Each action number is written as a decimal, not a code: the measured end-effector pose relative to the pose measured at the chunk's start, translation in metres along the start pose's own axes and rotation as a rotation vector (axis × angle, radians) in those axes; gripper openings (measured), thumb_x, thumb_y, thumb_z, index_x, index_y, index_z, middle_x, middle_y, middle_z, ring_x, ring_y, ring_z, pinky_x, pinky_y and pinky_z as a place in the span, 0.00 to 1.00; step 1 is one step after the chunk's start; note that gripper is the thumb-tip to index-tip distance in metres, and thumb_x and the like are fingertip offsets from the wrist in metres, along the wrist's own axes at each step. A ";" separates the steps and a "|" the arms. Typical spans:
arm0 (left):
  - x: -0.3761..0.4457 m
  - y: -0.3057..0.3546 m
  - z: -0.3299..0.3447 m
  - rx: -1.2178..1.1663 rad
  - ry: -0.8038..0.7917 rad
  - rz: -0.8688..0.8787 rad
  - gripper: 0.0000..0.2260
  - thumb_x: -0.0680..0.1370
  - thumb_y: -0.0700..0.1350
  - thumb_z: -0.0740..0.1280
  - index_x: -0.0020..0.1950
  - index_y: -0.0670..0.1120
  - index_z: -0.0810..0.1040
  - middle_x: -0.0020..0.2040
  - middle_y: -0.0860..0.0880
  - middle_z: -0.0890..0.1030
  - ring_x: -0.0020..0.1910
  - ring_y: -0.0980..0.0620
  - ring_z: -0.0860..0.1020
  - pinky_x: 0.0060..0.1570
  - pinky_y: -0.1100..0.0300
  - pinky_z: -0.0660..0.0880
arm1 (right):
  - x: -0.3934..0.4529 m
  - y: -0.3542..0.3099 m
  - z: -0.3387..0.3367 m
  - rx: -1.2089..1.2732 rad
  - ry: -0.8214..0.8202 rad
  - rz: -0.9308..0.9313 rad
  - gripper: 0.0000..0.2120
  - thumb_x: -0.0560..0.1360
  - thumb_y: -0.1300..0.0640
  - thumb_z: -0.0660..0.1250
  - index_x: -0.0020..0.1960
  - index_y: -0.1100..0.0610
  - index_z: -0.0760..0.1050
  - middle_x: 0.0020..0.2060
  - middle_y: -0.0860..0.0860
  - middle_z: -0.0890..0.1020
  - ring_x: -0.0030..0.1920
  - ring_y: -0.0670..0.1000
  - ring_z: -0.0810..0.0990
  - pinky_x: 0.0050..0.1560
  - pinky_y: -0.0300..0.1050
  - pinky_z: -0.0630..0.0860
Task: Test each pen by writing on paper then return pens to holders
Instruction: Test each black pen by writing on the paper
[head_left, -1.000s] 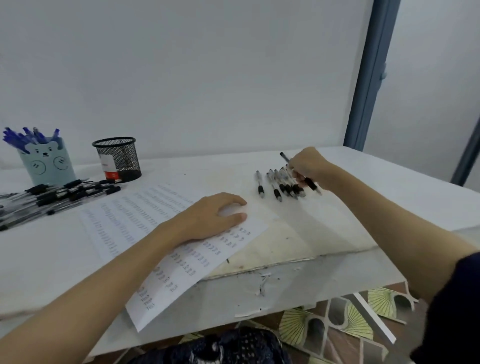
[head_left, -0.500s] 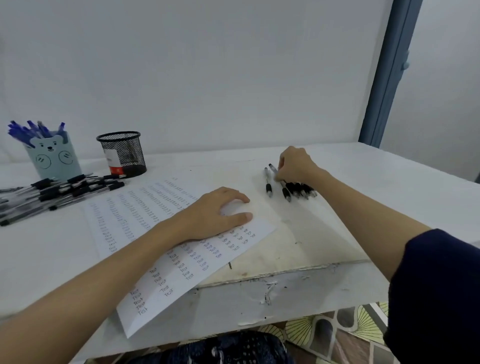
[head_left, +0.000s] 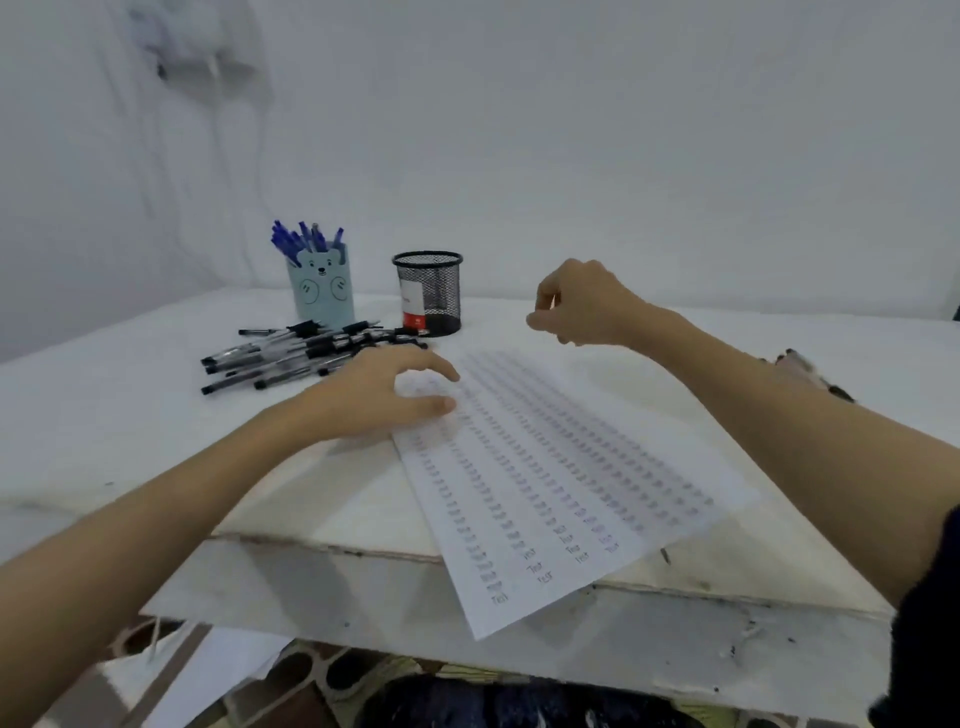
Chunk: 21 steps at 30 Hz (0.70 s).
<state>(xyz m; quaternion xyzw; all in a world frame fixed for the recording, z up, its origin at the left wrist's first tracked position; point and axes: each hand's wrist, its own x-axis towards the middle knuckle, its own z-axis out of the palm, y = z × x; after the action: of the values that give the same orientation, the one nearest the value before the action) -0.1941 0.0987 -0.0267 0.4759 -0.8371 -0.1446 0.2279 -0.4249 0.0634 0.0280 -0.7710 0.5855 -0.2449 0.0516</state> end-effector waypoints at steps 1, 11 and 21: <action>-0.009 -0.014 -0.009 0.016 0.022 -0.035 0.12 0.75 0.54 0.68 0.58 0.58 0.77 0.59 0.61 0.75 0.58 0.62 0.71 0.53 0.70 0.66 | 0.008 -0.016 0.010 -0.012 -0.036 -0.046 0.06 0.73 0.61 0.64 0.41 0.62 0.79 0.29 0.52 0.77 0.34 0.53 0.76 0.36 0.41 0.73; -0.056 -0.090 -0.031 0.042 0.181 -0.095 0.14 0.71 0.59 0.65 0.53 0.55 0.79 0.54 0.58 0.78 0.55 0.63 0.74 0.54 0.77 0.64 | 0.051 -0.103 0.113 -0.211 -0.167 -0.368 0.13 0.73 0.66 0.60 0.55 0.61 0.77 0.53 0.57 0.78 0.53 0.56 0.76 0.53 0.49 0.76; -0.054 -0.097 -0.027 0.013 0.200 -0.059 0.11 0.74 0.53 0.67 0.55 0.51 0.78 0.53 0.59 0.76 0.54 0.64 0.72 0.54 0.78 0.62 | 0.059 -0.107 0.131 -0.267 -0.033 -0.370 0.08 0.74 0.66 0.61 0.51 0.59 0.76 0.48 0.57 0.74 0.46 0.56 0.73 0.42 0.45 0.70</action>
<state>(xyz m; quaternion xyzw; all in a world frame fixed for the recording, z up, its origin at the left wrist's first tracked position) -0.0852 0.0953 -0.0614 0.5140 -0.7966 -0.0975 0.3029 -0.2617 0.0142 -0.0286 -0.8692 0.4604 -0.1581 -0.0873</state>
